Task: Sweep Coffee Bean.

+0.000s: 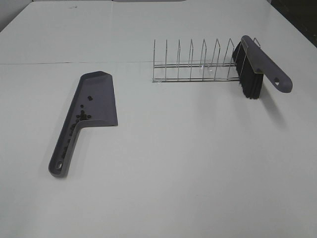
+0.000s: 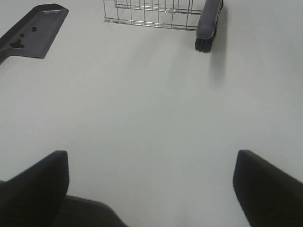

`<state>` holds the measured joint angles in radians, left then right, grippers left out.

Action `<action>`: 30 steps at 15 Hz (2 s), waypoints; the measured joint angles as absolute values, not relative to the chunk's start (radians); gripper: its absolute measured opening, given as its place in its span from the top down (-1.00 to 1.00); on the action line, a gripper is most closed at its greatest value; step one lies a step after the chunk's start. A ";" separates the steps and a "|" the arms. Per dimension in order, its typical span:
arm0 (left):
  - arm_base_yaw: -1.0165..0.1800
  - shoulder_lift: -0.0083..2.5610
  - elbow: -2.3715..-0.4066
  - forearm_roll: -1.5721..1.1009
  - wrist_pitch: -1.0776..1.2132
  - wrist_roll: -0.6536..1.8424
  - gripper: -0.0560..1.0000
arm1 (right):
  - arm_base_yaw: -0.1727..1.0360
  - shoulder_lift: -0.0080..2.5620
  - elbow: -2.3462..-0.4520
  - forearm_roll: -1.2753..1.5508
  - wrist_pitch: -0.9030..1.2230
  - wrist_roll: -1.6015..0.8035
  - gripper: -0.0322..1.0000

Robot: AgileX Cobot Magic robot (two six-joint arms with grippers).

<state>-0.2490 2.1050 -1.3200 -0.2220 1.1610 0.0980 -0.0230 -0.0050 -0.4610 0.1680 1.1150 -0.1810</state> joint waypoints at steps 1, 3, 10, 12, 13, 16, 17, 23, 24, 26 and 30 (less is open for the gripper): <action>-0.249 2.105 -1.320 -0.222 1.161 0.098 0.30 | -0.023 -0.005 -0.461 0.168 1.115 -0.181 -0.60; -0.249 2.105 -1.320 -0.222 1.161 0.098 0.30 | -0.023 -0.005 -0.461 0.168 1.115 -0.181 -0.60; -0.249 2.105 -1.320 -0.222 1.161 0.098 0.30 | -0.023 -0.005 -0.461 0.168 1.115 -0.181 -0.60; -0.249 2.105 -1.320 -0.222 1.161 0.098 0.30 | -0.023 -0.005 -0.461 0.168 1.115 -0.181 -0.60; -0.249 2.105 -1.320 -0.222 1.161 0.098 0.30 | -0.023 -0.005 -0.461 0.168 1.115 -0.181 -0.60; -0.249 2.105 -1.320 -0.222 1.161 0.098 0.30 | -0.023 -0.005 -0.461 0.168 1.115 -0.181 -0.60; -0.249 2.105 -1.320 -0.222 1.161 0.098 0.30 | -0.023 -0.005 -0.461 0.168 1.115 -0.181 -0.60; -0.249 2.105 -1.320 -0.222 1.161 0.098 0.30 | -0.023 -0.005 -0.461 0.168 1.115 -0.181 -0.60; -0.249 2.105 -1.320 -0.222 1.161 0.098 0.30 | -0.023 -0.005 -0.461 0.168 1.115 -0.181 -0.60; -0.249 2.105 -1.320 -0.222 1.161 0.098 0.30 | -0.023 -0.005 -0.461 0.168 1.115 -0.181 -0.60; -0.249 2.105 -1.320 -0.222 1.161 0.098 0.30 | -0.023 -0.005 -0.461 0.168 1.115 -0.181 -0.60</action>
<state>-0.2490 2.1050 -1.3200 -0.2220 1.1610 0.0980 -0.0230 -0.0050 -0.4610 0.1680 1.1150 -0.1810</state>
